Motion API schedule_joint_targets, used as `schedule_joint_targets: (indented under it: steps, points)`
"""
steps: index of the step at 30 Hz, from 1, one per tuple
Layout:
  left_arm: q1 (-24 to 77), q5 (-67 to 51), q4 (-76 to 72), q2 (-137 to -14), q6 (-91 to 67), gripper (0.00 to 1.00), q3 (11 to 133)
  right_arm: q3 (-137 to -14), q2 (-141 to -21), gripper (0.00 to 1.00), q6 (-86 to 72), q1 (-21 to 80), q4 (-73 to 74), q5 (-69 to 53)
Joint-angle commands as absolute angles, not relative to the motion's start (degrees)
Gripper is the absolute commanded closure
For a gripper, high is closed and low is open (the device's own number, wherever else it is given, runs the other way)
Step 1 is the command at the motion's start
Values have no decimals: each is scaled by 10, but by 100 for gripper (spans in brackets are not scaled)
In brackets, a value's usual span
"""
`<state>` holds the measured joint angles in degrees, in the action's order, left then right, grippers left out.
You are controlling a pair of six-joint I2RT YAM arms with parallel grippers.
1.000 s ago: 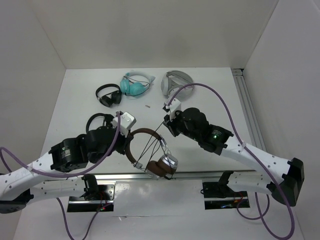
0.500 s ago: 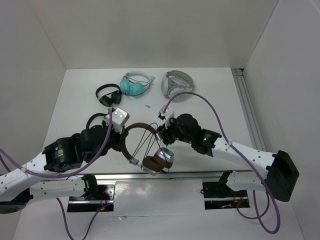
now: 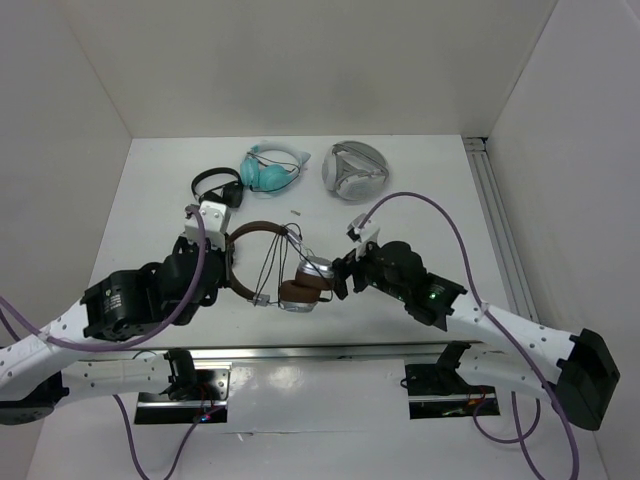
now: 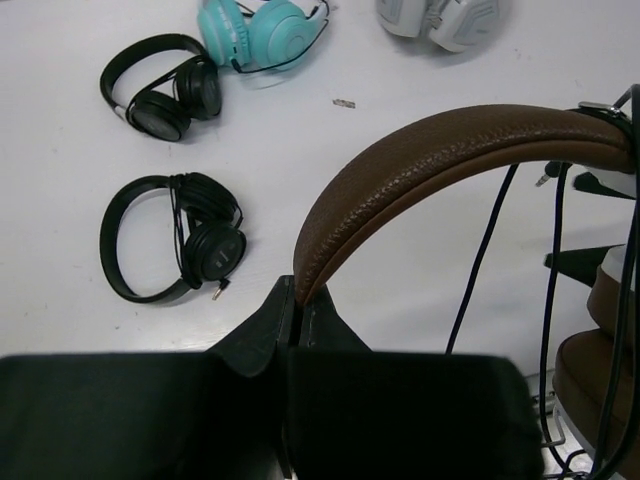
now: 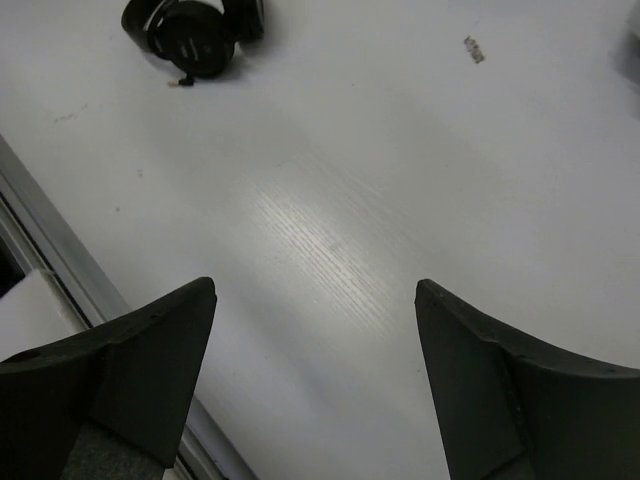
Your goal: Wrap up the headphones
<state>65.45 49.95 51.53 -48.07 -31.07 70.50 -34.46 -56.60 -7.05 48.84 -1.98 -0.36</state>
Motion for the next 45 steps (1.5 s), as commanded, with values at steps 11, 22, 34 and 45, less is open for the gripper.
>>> schedule_joint_targets:
  steps: [11, 22, 34, 45]
  points:
    - [626, 526, 459, -493, -441, 100, 664, -369, -486, 0, -234, 511, 103, 309]
    - [572, 459, 391, -542, -517, 100, 572, -510, -486, 0, -437, 522, 388, 536]
    - [494, 332, 276, -607, -496, 100, 519, -539, -430, 0, -408, 522, 418, 491]
    - [423, 229, 187, -757, -426, 100, 585, -572, -435, 0, -389, 527, 444, 473]
